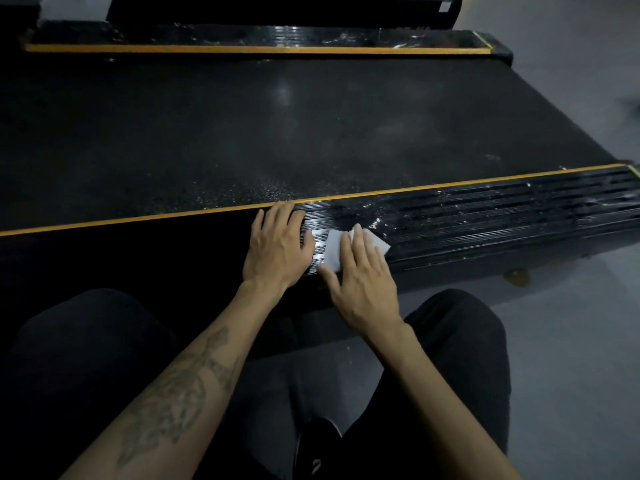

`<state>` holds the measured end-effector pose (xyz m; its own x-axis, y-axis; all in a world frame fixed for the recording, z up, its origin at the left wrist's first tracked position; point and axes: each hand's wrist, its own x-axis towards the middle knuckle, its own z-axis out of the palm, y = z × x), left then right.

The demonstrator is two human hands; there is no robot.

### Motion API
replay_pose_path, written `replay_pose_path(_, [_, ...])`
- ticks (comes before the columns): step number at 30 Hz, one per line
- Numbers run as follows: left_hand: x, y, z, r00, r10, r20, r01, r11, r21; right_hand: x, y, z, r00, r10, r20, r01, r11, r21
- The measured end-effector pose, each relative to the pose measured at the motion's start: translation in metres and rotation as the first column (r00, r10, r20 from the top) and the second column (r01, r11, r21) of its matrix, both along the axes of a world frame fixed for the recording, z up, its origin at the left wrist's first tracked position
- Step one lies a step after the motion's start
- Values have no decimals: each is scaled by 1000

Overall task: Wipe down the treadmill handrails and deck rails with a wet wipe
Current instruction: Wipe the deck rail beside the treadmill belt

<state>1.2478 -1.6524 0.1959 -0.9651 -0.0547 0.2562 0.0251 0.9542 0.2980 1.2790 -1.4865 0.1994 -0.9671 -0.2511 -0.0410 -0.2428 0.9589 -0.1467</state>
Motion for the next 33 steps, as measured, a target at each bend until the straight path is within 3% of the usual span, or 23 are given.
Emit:
replay_pose_path(7, [0,0,-1,1000,7,-5,-7,1000,7,5,5,2,994,-109,-4,109,994,14])
replay_pose_path(13, [-1,0,-2,1000,3,-21,-3,1000,7,-23,5,3,1000,-30,7,29,999,37])
replay_pose_path(19, [0,0,-2,1000,6,-24,-6,1000,6,-8,0,-4,993,-116,-6,117,993,34])
replay_pose_path(24, [0,0,-1,999,4,-34,-3,1000,15,-30,-1,-3,1000,-10,-13,10,999,39])
replay_pose_path(30, [-1,0,-2,999,8,-42,-8,1000,5,-14,-5,-5,992,-127,-22,127,992,-13])
replay_pose_path(33, [-1,0,-2,999,3,-46,-3,1000,12,-16,-14,-5,998,-70,-11,70,997,-16])
